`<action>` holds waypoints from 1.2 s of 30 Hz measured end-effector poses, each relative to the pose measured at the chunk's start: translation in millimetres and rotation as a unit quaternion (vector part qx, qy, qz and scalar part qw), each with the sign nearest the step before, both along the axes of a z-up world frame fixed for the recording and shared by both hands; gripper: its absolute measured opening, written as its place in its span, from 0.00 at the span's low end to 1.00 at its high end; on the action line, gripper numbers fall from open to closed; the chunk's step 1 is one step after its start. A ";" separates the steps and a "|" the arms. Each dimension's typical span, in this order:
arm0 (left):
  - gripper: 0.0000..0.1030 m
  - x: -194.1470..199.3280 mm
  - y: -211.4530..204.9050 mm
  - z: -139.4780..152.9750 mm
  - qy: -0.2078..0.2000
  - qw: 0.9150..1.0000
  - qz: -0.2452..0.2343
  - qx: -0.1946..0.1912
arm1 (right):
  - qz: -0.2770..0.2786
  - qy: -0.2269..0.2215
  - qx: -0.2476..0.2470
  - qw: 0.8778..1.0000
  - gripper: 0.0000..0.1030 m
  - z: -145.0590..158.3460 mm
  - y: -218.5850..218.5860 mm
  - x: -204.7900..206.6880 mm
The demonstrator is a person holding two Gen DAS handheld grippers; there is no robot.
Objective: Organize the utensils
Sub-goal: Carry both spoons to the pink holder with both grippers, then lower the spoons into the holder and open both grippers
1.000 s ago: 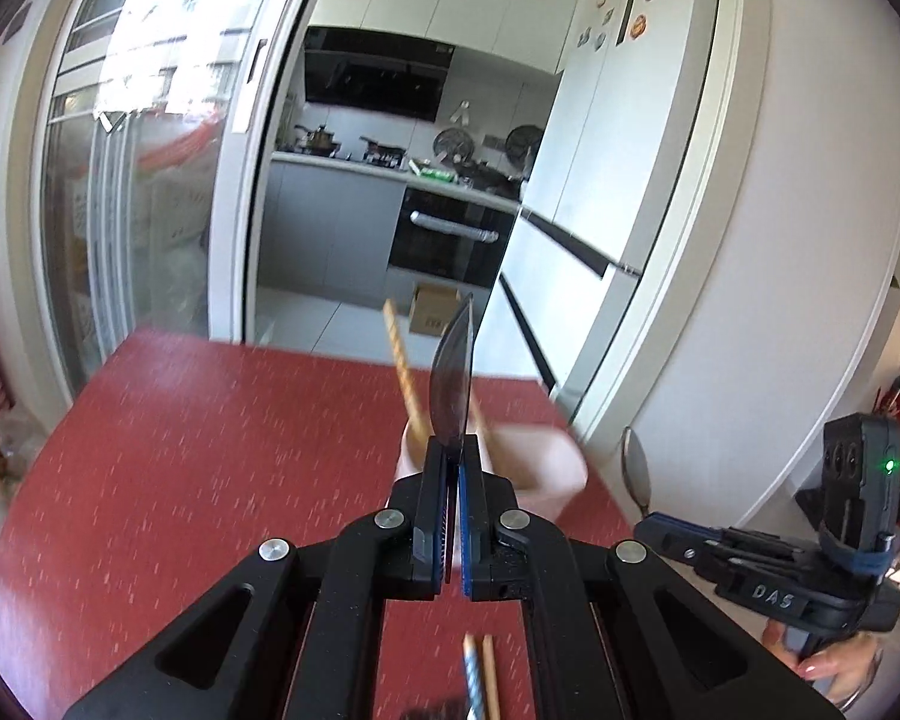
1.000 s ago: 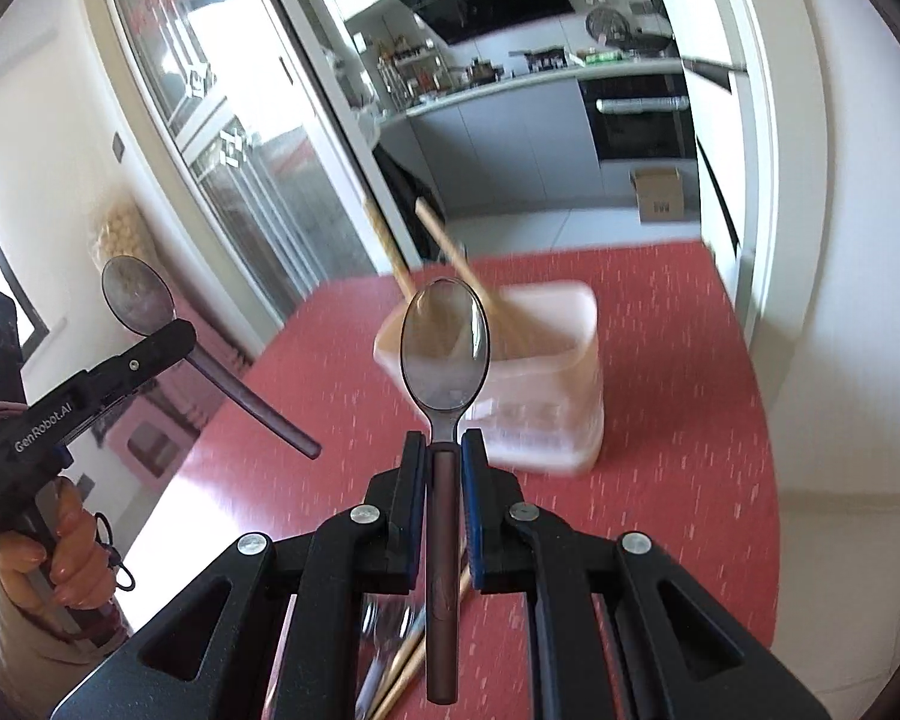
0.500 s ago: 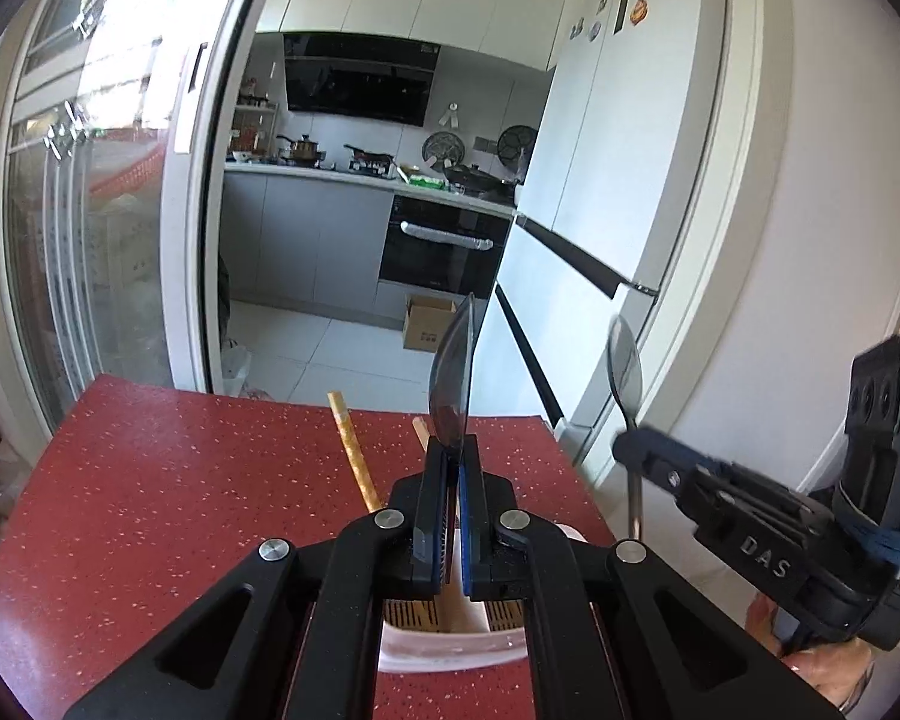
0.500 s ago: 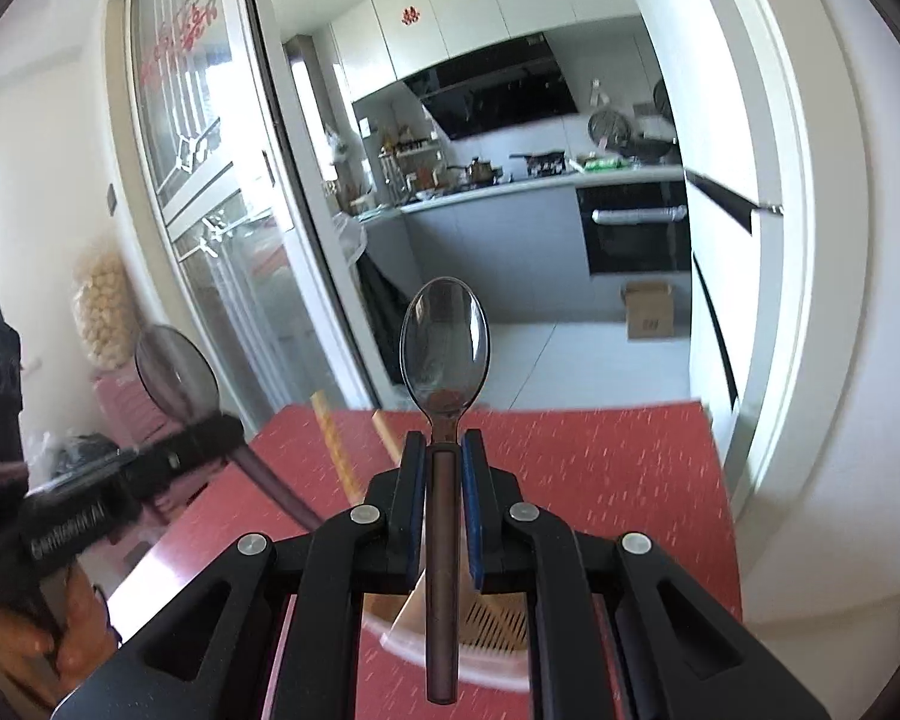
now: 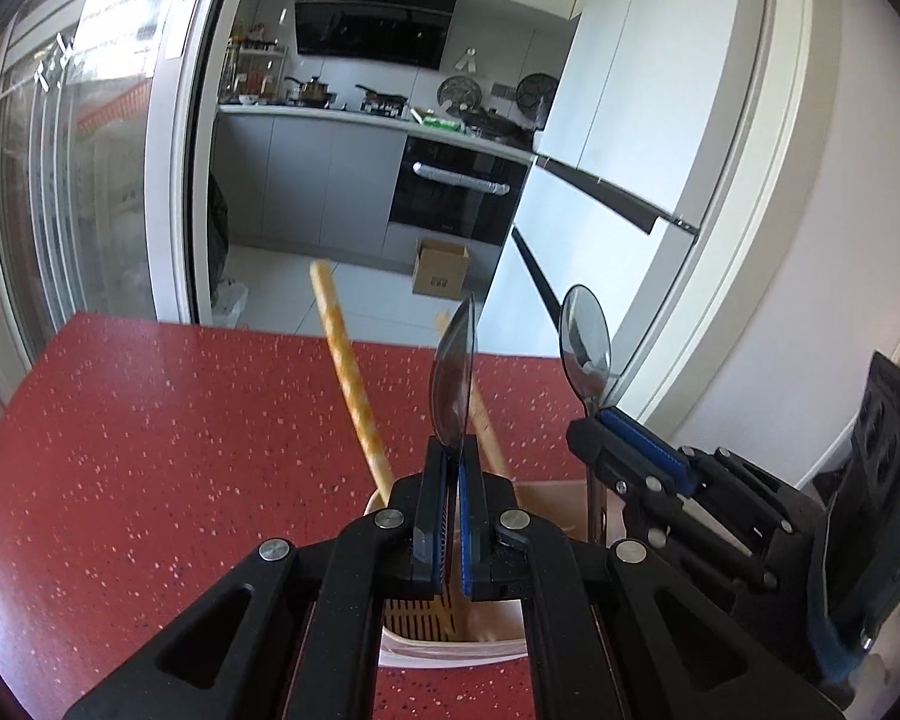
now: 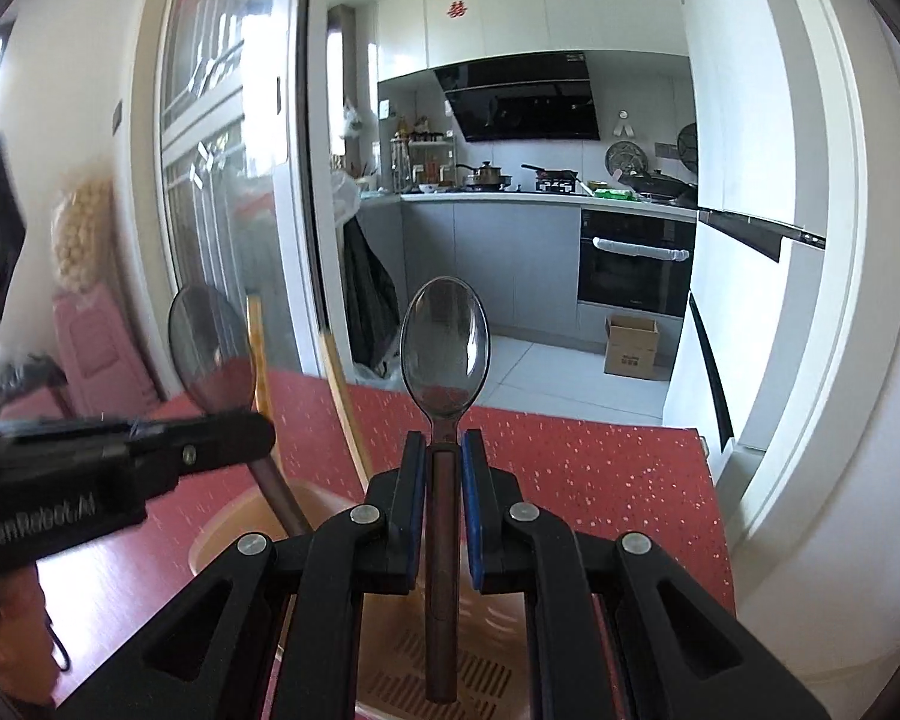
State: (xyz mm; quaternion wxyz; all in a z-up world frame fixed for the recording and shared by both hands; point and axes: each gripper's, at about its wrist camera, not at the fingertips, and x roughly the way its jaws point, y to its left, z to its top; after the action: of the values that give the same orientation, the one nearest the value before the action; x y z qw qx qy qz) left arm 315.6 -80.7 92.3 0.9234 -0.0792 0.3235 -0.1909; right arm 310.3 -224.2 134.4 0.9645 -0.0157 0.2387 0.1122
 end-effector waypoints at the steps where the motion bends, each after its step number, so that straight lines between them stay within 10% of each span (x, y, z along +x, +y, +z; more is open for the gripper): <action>1: 0.32 0.6 -0.2 -3.5 0.004 1.000 0.001 0.001 | 0.002 0.000 -0.008 1.000 0.12 -4.3 1.3 -1.4; 17: 0.32 -12.6 -3.2 -21.9 0.003 0.999 0.018 0.050 | 0.016 0.036 -0.014 0.999 0.13 -22.6 1.1 -6.9; 22: 0.32 -15.9 -4.2 -24.5 -0.001 0.998 0.018 0.063 | 0.019 0.042 -0.009 0.999 0.27 -19.4 0.6 -9.7; 36: 0.32 -19.2 -25.3 -13.1 -0.029 0.993 0.006 0.113 | -0.029 0.034 0.087 0.995 0.32 10.2 -49.2 -53.6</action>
State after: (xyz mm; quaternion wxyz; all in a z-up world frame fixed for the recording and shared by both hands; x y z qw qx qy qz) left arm 296.4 -106.0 79.3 0.9365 0.0296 0.3160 -0.1493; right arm 256.7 -273.4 144.6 0.9564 0.0789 0.2609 0.1046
